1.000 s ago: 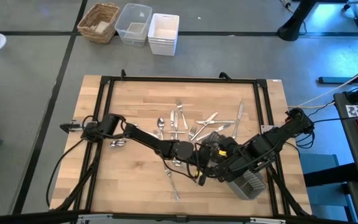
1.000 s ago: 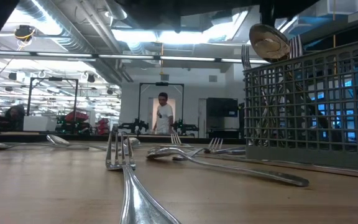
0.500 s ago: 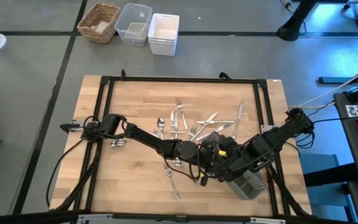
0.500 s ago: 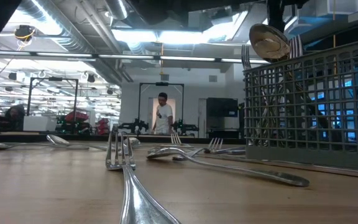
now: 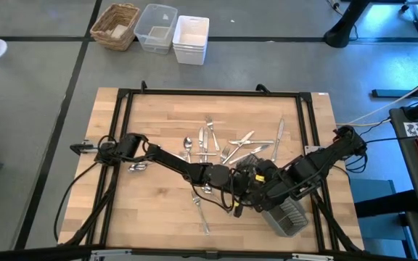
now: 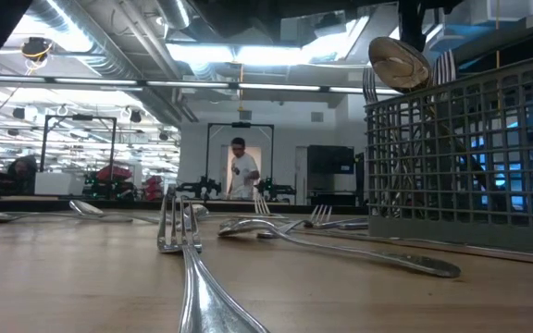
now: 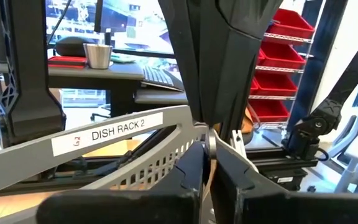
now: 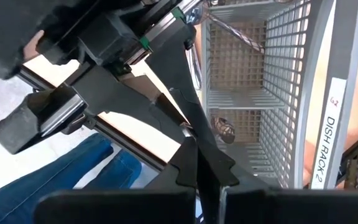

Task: Sort silverware
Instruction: Put the silver spoon into the gray silverware basket

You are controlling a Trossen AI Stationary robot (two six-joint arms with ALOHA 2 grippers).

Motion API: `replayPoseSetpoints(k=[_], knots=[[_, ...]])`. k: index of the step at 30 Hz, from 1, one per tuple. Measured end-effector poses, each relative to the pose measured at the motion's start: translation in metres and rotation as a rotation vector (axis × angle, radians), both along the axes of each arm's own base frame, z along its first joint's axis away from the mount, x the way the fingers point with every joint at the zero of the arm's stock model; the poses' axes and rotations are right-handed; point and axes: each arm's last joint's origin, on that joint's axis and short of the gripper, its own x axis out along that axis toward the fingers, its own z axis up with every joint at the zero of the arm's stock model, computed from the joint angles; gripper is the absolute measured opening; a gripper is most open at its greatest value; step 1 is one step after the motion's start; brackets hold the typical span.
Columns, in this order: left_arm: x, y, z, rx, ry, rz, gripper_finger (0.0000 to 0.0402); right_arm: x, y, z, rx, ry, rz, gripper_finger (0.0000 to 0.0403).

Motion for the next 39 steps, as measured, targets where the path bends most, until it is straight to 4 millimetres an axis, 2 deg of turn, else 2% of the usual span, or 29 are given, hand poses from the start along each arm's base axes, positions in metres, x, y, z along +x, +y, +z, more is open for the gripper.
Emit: replayPoseSetpoints(k=[4,9,15,25,33,39], knots=[[0.0,0.001,0.006,-0.073,-0.046,0.0,0.0003,-0.007,-0.005,0.01,-0.006,-0.047,-0.006,0.0001],[-0.001,0.006,0.016,-0.18,-0.094,-0.003,0.0002,-0.019,-0.015,0.032,-0.036,-0.163,-0.003,0.0001],[-0.004,0.02,0.036,-0.275,-0.118,0.004,0.0002,-0.044,-0.023,0.062,-0.134,-0.354,0.071,0.0001],[-0.016,0.066,0.089,-0.468,-0.201,-0.027,0.0002,-0.081,-0.016,0.082,-0.322,-0.557,0.193,0.0001],[-0.021,0.104,0.106,-0.606,-0.268,-0.2,0.0002,-0.101,-0.01,0.09,-0.471,-0.66,0.335,0.0001],[-0.033,0.13,0.12,-0.608,-0.338,-0.422,0.0001,-0.107,-0.011,0.093,-0.521,-0.685,0.39,0.0001]])
